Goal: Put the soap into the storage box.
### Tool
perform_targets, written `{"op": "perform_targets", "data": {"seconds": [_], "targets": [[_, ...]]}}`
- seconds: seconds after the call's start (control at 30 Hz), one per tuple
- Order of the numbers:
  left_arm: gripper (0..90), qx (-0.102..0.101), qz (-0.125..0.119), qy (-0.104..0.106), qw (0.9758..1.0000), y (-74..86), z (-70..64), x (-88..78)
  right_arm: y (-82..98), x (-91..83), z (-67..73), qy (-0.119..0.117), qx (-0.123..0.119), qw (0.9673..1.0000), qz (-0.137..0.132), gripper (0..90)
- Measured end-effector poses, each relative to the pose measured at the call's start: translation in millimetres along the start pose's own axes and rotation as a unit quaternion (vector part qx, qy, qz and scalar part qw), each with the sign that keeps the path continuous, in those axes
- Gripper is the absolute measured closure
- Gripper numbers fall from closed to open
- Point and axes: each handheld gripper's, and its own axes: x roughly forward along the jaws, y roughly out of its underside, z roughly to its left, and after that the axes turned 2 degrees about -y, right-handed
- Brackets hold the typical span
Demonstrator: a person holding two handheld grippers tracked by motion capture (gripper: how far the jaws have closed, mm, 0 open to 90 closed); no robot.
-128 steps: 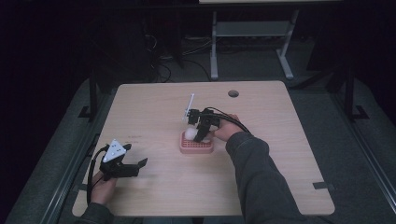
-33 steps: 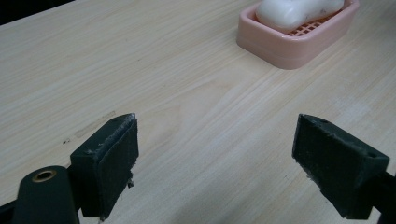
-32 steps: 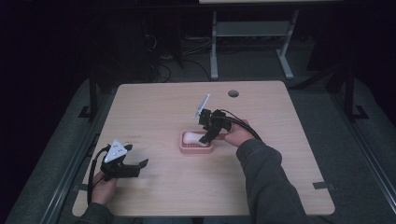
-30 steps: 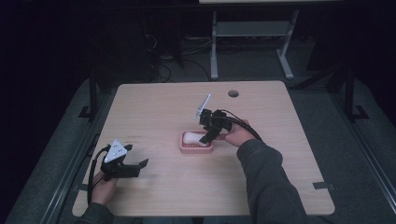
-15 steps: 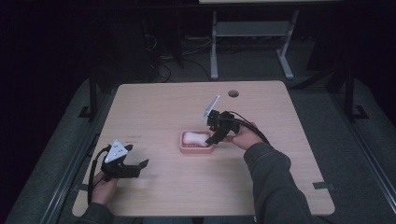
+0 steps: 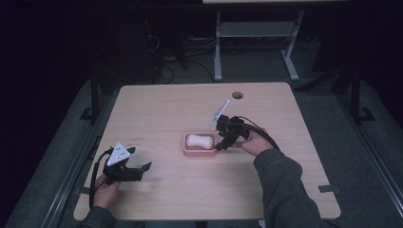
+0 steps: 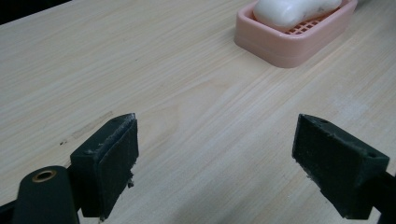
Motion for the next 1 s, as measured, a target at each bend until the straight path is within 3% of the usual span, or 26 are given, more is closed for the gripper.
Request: {"op": "perform_targets", "data": {"seconds": [0.57,1.0], "targets": [[13.9,-0.001,-0.001,0.000,1.0000,0.0,-0.4,0.2,14.6,-3.2,3.4,0.000,0.008,1.0000,0.003,36.7],[13.9,0.001,0.000,-0.001,1.0000,0.0,-0.5,0.5,28.2,-6.0,14.1,0.002,0.005,0.9999,-0.008,36.5]]}}
